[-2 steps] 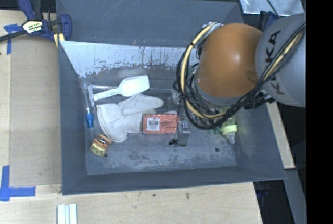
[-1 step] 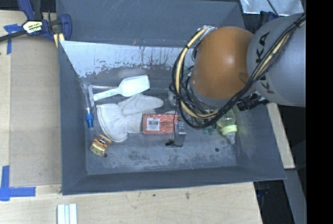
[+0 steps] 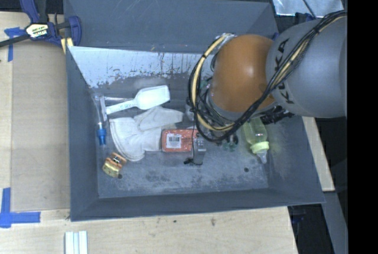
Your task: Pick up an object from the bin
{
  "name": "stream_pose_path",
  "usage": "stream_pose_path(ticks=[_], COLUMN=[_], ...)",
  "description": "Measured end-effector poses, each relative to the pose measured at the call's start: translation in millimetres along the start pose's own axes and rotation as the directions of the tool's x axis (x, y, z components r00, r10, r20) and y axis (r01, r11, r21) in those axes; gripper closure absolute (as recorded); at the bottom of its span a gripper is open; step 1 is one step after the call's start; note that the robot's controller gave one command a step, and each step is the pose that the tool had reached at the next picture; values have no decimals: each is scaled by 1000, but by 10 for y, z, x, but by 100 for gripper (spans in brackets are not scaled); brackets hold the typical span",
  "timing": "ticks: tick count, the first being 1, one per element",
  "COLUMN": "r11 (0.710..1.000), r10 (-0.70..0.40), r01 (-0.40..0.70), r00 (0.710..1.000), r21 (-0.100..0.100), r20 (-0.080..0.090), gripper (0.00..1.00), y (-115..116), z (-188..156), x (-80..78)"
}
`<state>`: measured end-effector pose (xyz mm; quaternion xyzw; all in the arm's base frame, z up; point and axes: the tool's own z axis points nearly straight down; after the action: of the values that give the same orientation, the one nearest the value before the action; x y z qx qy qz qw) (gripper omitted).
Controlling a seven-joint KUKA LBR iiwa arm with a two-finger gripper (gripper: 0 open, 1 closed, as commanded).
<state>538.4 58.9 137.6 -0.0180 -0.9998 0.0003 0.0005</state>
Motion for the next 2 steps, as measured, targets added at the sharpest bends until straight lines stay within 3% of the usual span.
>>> stream_pose_path(ticks=[1,2], r11=[1000,997], r10=[-16,-72], r01=[16,72], r00=[1000,997], r21=[-1,0], r20=[5,11], gripper=[0,100], y=[115,-82], z=[290,651], x=[-150,-84])
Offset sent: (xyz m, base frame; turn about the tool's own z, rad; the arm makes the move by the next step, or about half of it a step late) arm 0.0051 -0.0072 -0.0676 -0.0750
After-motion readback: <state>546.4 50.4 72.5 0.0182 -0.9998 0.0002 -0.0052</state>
